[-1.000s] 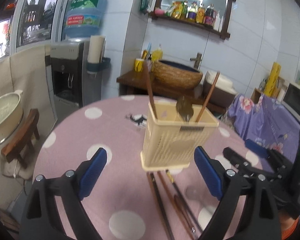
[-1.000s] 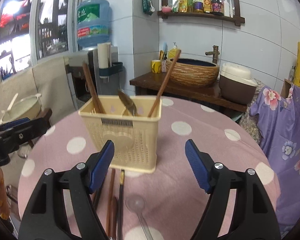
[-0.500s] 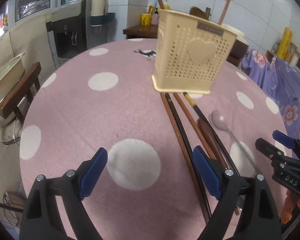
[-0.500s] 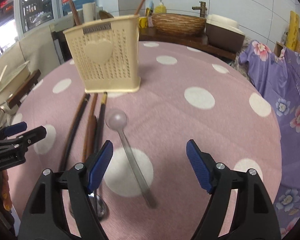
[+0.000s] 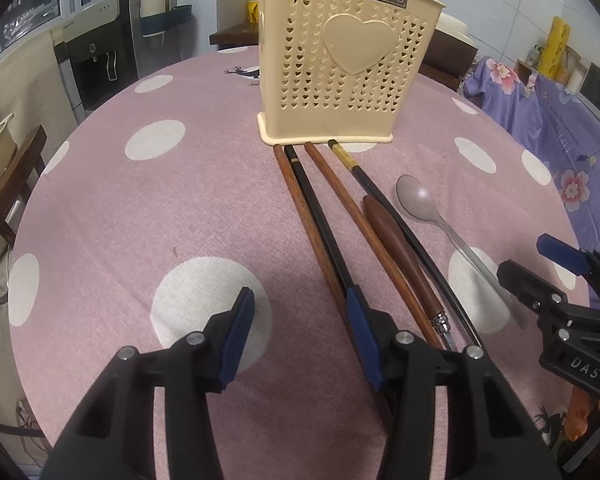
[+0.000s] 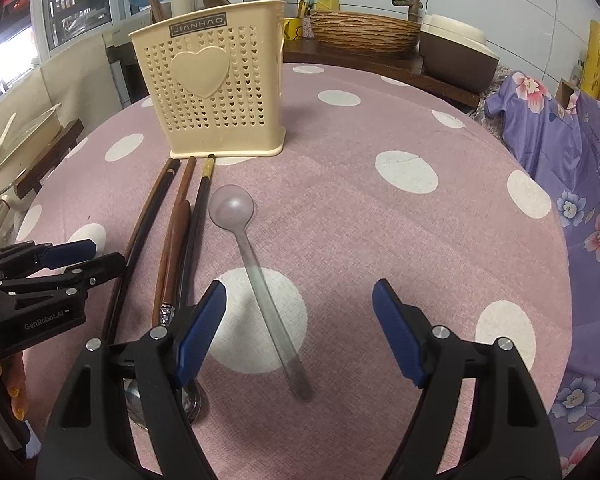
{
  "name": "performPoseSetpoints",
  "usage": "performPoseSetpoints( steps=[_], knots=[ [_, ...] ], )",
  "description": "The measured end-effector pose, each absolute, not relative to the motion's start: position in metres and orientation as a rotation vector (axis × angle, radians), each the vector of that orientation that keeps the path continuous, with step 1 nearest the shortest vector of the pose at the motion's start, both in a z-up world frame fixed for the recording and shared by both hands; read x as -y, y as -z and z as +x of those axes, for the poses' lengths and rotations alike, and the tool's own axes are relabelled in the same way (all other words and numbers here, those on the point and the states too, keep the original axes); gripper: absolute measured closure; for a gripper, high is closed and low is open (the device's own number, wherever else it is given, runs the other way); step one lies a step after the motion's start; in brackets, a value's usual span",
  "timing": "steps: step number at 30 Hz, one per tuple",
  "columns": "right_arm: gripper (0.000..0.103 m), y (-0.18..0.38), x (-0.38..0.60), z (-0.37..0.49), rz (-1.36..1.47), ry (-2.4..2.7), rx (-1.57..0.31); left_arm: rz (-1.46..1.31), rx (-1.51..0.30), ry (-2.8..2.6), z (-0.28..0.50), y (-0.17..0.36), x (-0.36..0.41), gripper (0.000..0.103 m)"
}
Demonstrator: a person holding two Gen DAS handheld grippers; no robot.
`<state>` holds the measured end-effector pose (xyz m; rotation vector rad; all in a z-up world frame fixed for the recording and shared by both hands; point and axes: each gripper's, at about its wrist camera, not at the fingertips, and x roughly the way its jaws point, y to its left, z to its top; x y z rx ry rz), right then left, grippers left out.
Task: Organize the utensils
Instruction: 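Move the right tool to the clear plastic spoon while the left tool approaches a brown chopstick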
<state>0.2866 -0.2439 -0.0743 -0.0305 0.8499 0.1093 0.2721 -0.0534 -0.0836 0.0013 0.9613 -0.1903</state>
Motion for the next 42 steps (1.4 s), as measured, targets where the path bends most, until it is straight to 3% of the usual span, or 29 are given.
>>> performPoseSetpoints(
  steps=[16, 26, 39, 42],
  knots=[
    [0.028, 0.071, 0.232, 0.296, -0.119, -0.154, -0.873, -0.094, -0.988, 0.159, 0.280, 0.080, 0.019, 0.055],
    [0.050, 0.085, 0.207, 0.341, -0.239, -0.274, -0.947, -0.159, -0.951, 0.130, 0.282, 0.071, 0.004, 0.055],
    [0.056, 0.091, 0.187, 0.376, -0.181, -0.351, -0.964, -0.173, -0.955, 0.122, 0.280, 0.073, -0.003, 0.055],
    [0.063, 0.091, 0.181, 0.379, -0.181, -0.349, -0.960, -0.172, -0.962, 0.116, 0.282, 0.075, -0.003, 0.055]
  ],
)
